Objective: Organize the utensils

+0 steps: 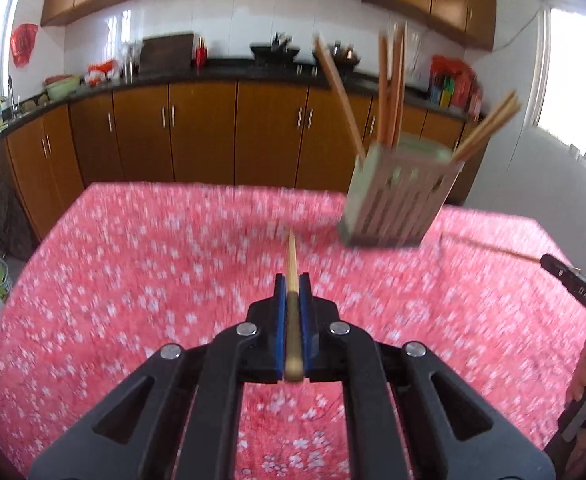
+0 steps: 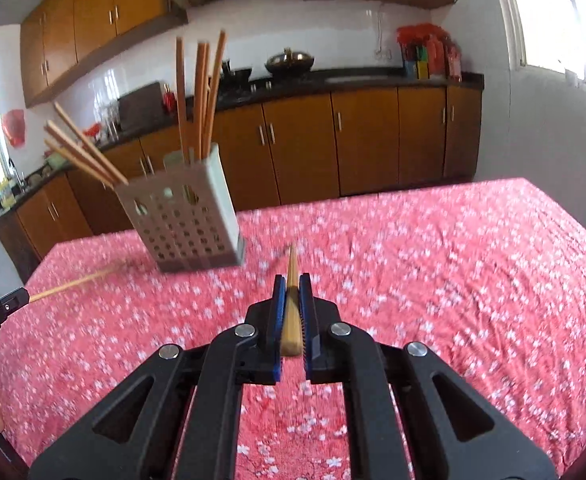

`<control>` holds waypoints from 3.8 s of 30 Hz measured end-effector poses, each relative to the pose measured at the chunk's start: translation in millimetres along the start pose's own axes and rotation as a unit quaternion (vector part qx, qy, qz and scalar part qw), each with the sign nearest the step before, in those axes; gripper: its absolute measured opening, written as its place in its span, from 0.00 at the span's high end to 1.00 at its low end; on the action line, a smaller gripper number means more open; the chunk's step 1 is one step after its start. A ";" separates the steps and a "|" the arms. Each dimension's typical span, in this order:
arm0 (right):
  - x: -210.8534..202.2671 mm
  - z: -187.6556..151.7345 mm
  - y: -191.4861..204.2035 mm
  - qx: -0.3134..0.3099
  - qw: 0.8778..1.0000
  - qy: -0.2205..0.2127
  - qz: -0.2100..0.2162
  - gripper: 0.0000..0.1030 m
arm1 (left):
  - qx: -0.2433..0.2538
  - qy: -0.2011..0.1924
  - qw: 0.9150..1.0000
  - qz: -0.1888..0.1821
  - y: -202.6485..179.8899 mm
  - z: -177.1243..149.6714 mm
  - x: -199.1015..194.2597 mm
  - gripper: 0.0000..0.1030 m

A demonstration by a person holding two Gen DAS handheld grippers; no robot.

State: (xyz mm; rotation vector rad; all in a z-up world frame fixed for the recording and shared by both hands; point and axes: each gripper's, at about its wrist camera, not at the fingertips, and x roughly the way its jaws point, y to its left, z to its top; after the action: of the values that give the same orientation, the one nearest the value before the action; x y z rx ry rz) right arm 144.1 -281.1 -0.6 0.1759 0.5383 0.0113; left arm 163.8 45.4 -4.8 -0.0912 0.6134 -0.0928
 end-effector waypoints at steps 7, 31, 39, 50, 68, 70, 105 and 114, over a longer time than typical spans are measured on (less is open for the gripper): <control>-13.0 24.7 -6.0 0.013 0.999 -0.037 0.013 0.92 | -0.016 -0.050 0.999 -0.012 -2.8 31.0 -24.8 0.93; -48.9 127.4 62.0 -0.006 0.977 -0.188 0.101 0.92 | -0.002 -0.180 0.981 -0.072 -66.4 144.0 -58.5 0.93; -32.6 161.7 76.3 -0.010 0.961 -0.262 0.088 0.92 | -0.037 -0.245 0.967 -0.060 -80.5 195.3 -47.5 0.93; 36.6 146.6 71.3 0.002 0.975 -0.212 0.070 0.92 | -0.051 -0.202 0.976 -0.058 -77.3 194.4 28.9 0.93; -27.2 110.9 57.5 -0.010 0.980 -0.188 0.059 0.30 | -0.029 -0.179 0.983 -0.010 -39.8 138.7 -23.4 0.39; -33.9 90.6 56.2 -0.019 0.983 -0.173 0.053 0.19 | -0.014 -0.172 0.985 0.004 -35.3 113.6 -32.3 0.27; -85.5 -73.7 66.6 -0.059 0.995 -0.071 -0.029 0.02 | 0.037 -0.107 0.991 0.073 -36.3 -82.8 -86.7 0.04; -85.0 -78.9 64.3 -0.061 0.996 -0.063 -0.031 0.02 | 0.045 -0.097 0.992 0.073 -40.8 -87.8 -84.0 0.04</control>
State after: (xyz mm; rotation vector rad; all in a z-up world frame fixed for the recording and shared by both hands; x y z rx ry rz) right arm 33.1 -209.7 -13.0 0.0406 0.4147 -0.0276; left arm 42.3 9.5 -23.8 0.0330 0.4185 0.0304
